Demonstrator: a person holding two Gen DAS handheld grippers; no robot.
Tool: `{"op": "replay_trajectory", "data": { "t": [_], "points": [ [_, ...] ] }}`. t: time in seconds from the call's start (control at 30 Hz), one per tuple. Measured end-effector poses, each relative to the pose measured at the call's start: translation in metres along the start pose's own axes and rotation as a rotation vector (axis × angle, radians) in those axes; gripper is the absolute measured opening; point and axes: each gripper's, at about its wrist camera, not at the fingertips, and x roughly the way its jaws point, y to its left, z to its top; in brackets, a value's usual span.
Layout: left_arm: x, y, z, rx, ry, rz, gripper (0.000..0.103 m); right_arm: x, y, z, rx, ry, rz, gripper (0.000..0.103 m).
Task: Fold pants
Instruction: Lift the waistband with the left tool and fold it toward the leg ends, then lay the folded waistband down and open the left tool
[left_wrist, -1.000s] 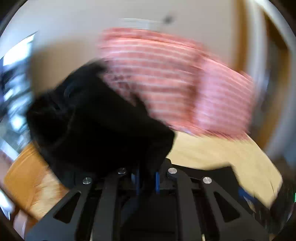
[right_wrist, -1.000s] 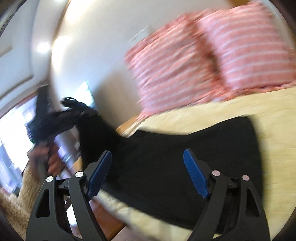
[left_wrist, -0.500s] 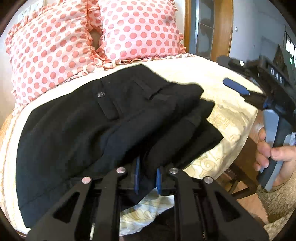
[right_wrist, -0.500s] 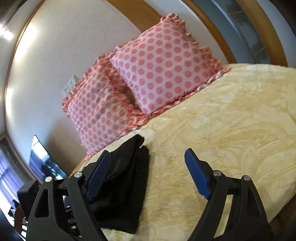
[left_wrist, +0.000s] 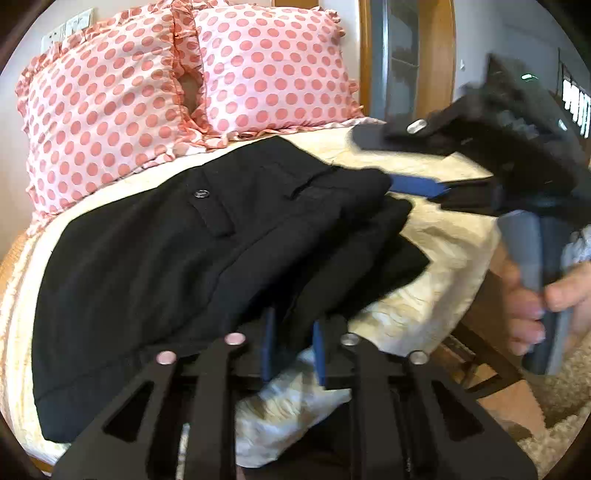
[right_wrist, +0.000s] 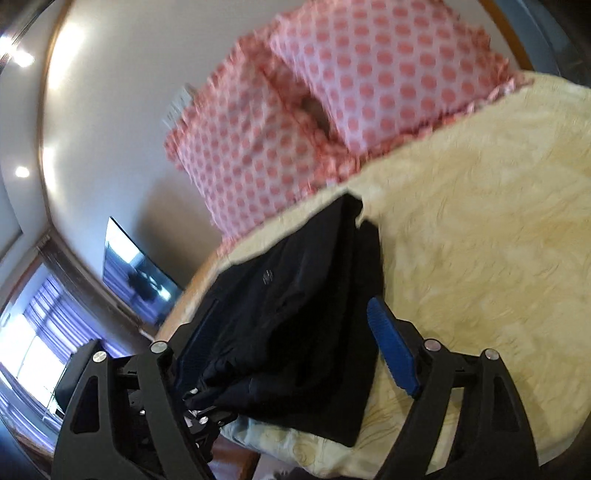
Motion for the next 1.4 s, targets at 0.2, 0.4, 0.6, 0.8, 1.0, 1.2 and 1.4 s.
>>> {"op": "replay_trajectory", "data": {
  "t": [0.2, 0.4, 0.6, 0.8, 1.0, 1.2, 1.4],
  "points": [
    [-0.048, 0.016, -0.011, -0.052, -0.080, -0.145, 0.082, 0.013, 0.011, -0.007, -0.053, 0.070, -0.060, 0.074],
    [-0.059, 0.078, -0.013, -0.280, -0.121, 0.045, 0.096, 0.028, 0.023, -0.014, -0.153, 0.108, -0.161, 0.045],
    [-0.048, 0.109, -0.021, -0.422, -0.084, 0.048, 0.096, 0.010, 0.031, -0.011, -0.183, 0.046, -0.118, 0.014],
    [-0.047, 0.112, -0.024, -0.393, -0.083, 0.088, 0.097, -0.005, 0.050, -0.026, -0.307, 0.085, -0.160, 0.013],
    [-0.040, 0.115, -0.026, -0.382, -0.052, 0.097, 0.098, -0.002, 0.038, -0.032, -0.289, 0.130, -0.195, 0.013],
    [-0.044, 0.124, -0.029, -0.403, -0.067, 0.092, 0.101, -0.005, 0.049, -0.032, -0.377, 0.142, -0.239, 0.018],
    [-0.037, 0.120, -0.029, -0.367, -0.054, 0.107, 0.101, -0.016, 0.062, -0.023, -0.415, 0.021, -0.236, 0.070]
  ]
}}
